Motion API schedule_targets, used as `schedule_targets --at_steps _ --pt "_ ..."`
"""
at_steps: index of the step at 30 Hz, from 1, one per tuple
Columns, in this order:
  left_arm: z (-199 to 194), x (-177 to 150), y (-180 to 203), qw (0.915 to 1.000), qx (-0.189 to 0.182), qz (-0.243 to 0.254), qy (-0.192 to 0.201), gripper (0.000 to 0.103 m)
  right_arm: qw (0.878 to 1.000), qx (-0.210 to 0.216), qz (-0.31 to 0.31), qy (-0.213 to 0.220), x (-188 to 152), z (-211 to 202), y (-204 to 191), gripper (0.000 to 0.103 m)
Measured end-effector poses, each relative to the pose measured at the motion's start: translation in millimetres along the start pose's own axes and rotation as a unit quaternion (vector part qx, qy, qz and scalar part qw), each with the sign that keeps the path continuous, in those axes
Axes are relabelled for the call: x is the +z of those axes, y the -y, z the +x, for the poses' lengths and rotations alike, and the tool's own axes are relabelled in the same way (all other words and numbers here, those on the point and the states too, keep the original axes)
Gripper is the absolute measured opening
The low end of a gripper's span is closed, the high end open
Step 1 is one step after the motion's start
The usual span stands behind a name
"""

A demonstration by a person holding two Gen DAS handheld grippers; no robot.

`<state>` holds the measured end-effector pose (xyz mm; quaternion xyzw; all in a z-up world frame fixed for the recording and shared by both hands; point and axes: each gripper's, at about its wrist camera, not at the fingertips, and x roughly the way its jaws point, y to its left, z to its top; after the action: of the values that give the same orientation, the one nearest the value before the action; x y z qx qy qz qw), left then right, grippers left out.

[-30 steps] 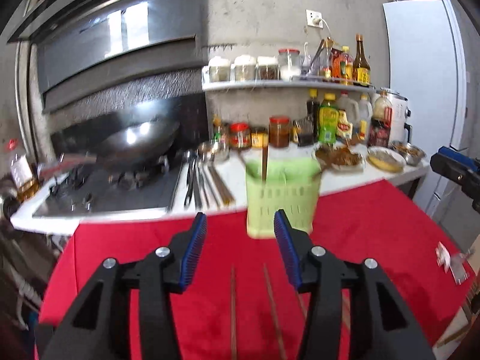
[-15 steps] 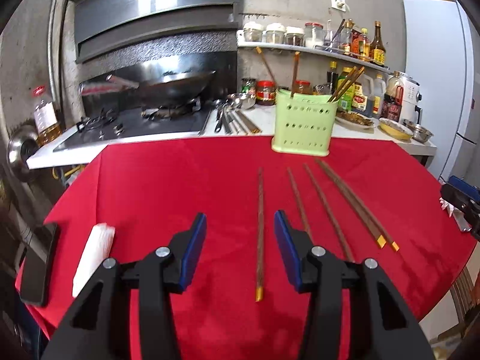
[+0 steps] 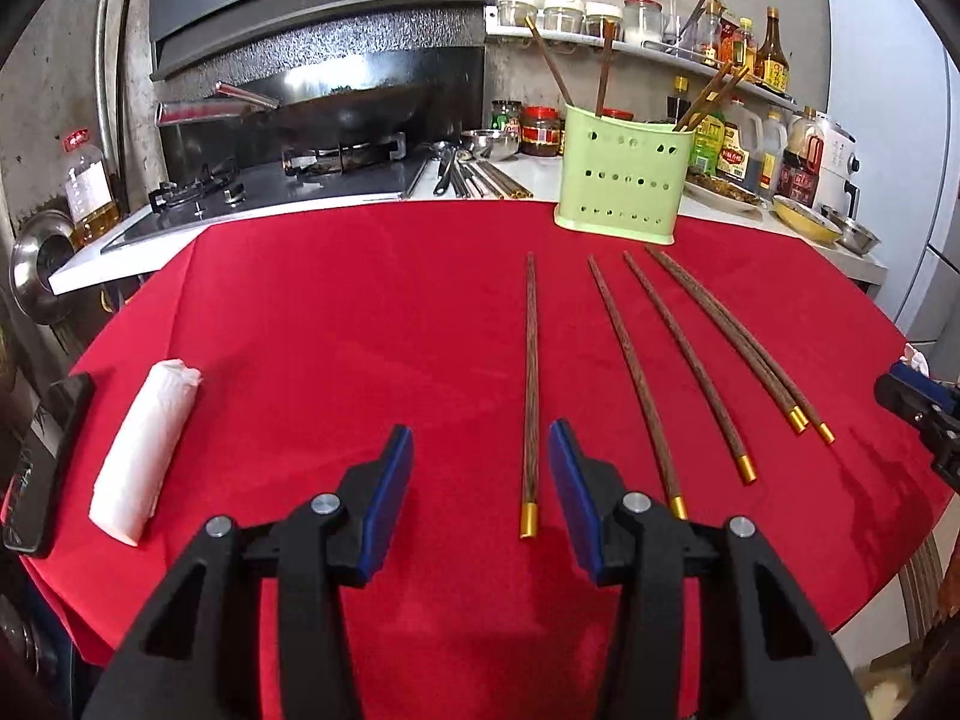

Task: Organize utensils
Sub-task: 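Lower both open tools toward the loose chopsticks on the red table, then close the left tool on a gold-tipped chopstick while the right tool grasps another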

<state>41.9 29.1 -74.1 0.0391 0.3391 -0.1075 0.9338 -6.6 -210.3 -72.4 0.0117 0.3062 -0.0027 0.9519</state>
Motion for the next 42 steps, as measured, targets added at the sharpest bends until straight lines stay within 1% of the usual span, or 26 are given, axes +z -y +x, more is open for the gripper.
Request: schedule_targets --at_steps 1,4,14,19,22,26,30,32,34,35,37,40,42 --pt "2 0 0 1.0000 0.001 -0.001 -0.002 0.046 1.000 0.002 -0.001 -0.005 -1 3 -1 0.024" --pt "8 1 1 0.9999 -0.005 -0.002 -0.010 0.046 1.000 0.009 0.000 -0.023 -4 15 -3 0.022" --pt "25 7 9 0.9993 -0.022 0.004 -0.029 0.045 0.999 0.016 0.007 -0.050 -5 34 -4 0.023" --pt "31 5 16 0.9986 -0.026 0.015 -0.043 0.035 0.998 0.015 0.002 -0.062 -7 39 -6 0.022" --pt "34 0 17 0.9981 -0.028 0.013 -0.054 0.029 0.997 0.015 0.002 -0.069 -12 41 -5 0.021" --pt "31 -6 19 0.9984 -0.019 0.022 -0.049 0.028 0.998 0.012 -0.003 -0.060 -17 38 -7 0.019" --pt "24 -12 27 0.9981 -0.005 0.041 -0.046 0.027 0.999 0.001 -0.020 -0.042 -23 33 -12 0.018" --pt "19 -17 32 0.9978 0.003 0.052 -0.040 0.023 0.999 0.000 -0.026 -0.032 -26 31 -15 0.012" --pt "18 -19 32 0.9980 0.007 0.052 -0.035 0.015 0.999 -0.002 -0.031 -0.021 -29 30 -17 0.008" --pt "18 -20 32 0.9980 0.011 0.054 -0.032 0.014 0.999 -0.005 -0.034 -0.018 -29 29 -18 0.008" --pt "16 -21 31 0.9979 0.017 0.055 -0.031 0.007 1.000 -0.002 -0.024 -0.019 -30 27 -14 0.007" --pt "12 -22 24 0.9988 0.001 0.040 -0.029 0.007 1.000 0.009 0.003 -0.023 -29 24 -2 0.007" --pt "8 -20 22 0.9991 0.000 0.036 -0.021 0.007 1.000 0.005 0.010 -0.014 -27 17 3 0.007"
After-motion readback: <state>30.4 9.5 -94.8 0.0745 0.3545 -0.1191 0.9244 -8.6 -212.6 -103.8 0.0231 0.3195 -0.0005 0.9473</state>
